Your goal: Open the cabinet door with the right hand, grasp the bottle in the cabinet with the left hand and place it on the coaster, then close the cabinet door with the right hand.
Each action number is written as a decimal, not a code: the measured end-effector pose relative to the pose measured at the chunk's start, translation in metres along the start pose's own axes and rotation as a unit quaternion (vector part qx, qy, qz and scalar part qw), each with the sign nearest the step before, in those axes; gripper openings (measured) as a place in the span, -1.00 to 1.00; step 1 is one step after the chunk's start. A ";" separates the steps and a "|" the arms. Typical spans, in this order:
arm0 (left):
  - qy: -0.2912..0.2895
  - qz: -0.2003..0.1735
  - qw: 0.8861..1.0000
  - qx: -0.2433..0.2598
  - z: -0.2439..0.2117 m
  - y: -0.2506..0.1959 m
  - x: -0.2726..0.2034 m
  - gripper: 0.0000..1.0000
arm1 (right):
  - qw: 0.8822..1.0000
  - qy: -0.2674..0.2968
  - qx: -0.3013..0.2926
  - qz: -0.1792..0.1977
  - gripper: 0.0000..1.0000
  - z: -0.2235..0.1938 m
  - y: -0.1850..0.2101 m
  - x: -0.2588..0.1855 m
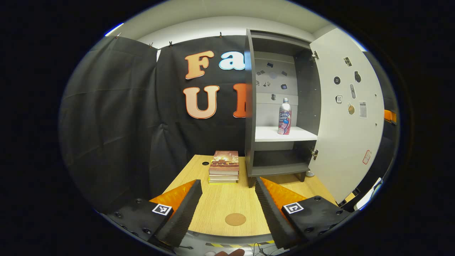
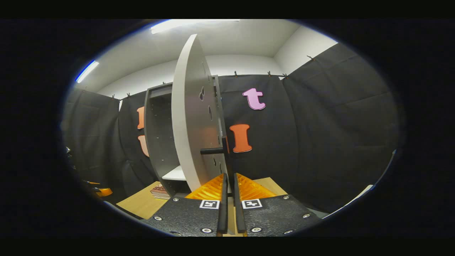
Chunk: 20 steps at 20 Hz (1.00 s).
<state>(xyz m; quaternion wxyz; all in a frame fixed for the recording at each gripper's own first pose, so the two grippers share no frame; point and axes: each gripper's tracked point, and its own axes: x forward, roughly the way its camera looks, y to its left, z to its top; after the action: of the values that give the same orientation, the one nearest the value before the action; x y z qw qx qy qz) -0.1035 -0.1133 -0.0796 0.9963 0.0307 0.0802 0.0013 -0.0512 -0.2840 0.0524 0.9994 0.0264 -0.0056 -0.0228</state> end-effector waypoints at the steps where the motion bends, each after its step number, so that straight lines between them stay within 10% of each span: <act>1: -0.001 -0.001 1.000 0.000 0.001 -0.002 0.001 0.96 | 1.000 0.000 0.001 -0.002 -0.83 0.001 -0.003 0.000; 11: -0.023 -0.020 1.000 0.003 0.024 -0.027 0.016 0.96 | 1.000 -0.012 0.005 -0.009 -0.87 0.004 0.007 -0.046; 20: -0.074 -0.119 0.990 0.009 0.081 -0.132 0.126 0.96 | 0.999 -0.035 0.015 0.026 -0.88 -0.005 0.103 -0.088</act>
<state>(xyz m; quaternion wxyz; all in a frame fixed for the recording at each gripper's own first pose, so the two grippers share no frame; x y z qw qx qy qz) 0.0330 -0.2490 -0.0281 0.9922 0.0298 0.0092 -0.1203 -0.1348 -0.1769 0.0520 0.9983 0.0407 -0.0419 0.0019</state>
